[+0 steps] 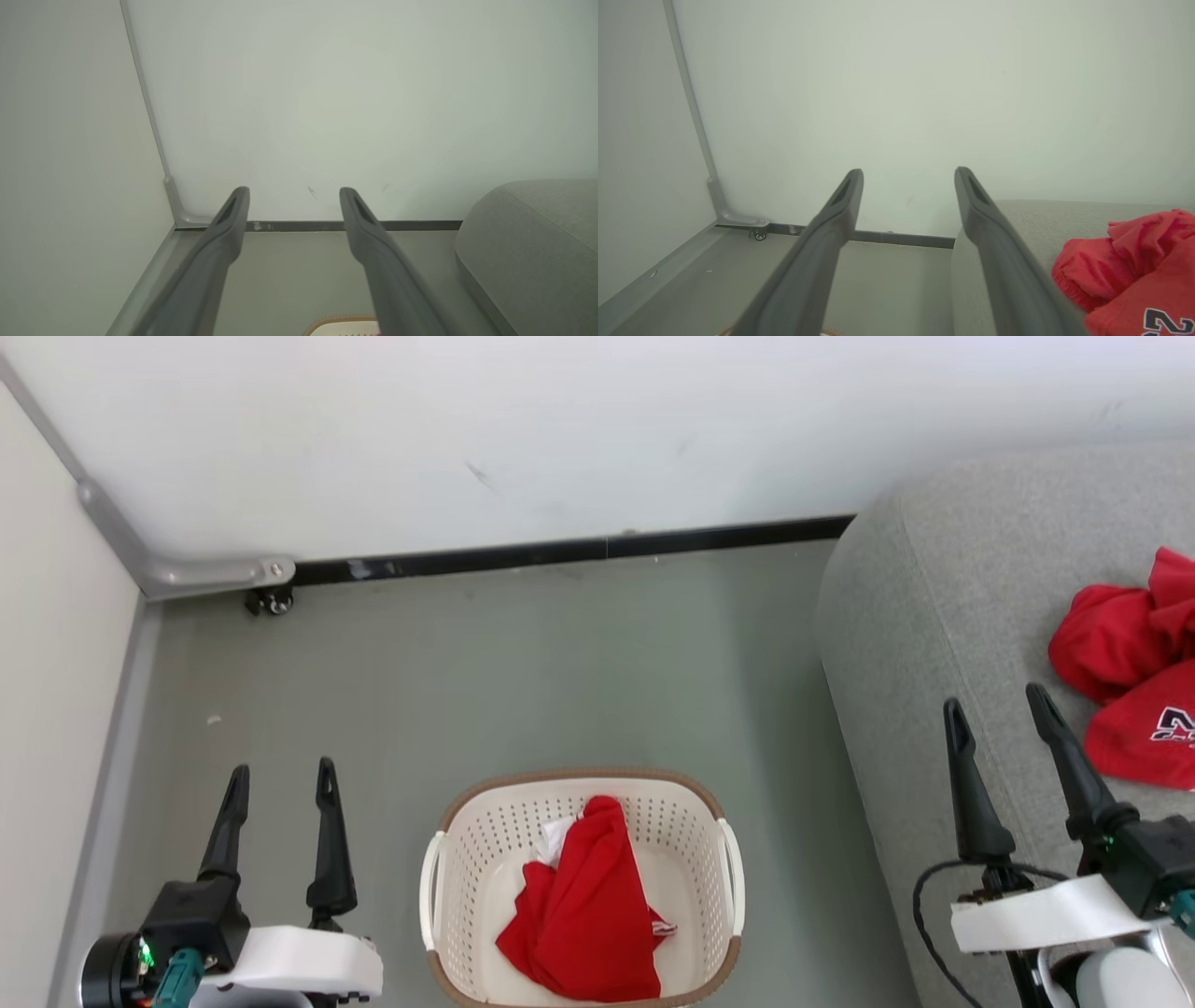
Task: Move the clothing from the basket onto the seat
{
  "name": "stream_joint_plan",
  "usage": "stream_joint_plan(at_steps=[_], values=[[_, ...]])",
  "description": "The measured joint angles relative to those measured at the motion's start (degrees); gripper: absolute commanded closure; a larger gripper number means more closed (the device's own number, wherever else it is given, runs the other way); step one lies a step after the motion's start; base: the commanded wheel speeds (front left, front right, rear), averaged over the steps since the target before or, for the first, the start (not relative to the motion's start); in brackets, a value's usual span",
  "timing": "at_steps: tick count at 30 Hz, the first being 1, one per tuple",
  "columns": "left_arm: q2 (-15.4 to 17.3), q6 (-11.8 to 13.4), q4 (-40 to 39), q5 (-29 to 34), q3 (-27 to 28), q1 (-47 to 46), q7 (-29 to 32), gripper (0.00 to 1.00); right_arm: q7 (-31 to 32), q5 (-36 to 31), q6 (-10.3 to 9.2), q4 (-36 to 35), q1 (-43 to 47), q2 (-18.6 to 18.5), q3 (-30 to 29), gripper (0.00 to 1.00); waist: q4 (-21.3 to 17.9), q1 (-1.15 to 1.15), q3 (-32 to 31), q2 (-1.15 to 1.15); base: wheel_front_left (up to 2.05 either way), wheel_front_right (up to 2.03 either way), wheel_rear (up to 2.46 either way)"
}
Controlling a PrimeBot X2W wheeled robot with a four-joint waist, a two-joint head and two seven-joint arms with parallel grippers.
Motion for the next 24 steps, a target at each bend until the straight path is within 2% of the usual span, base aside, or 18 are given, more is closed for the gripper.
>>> stream_joint_plan(at_steps=[16, 24], values=[[-0.12, -0.04, -0.44, -0.24, -1.36, 3.85, 1.04, 0.0, 2.99, 0.01, 0.0, -1.74, 5.63, 1.24, -0.56, 0.0, 1.18, 0.0, -5.45, 0.0, 0.0, 0.0, 0.0], [-0.34, -0.04, -2.23, -0.25, -1.74, 5.41, 1.6, 0.0, 4.54, 0.0, 0.0, -4.45, 6.97, 1.34, -0.52, 0.0, 1.48, 0.0, -4.94, 0.0, 0.0, 0.0, 0.0]])
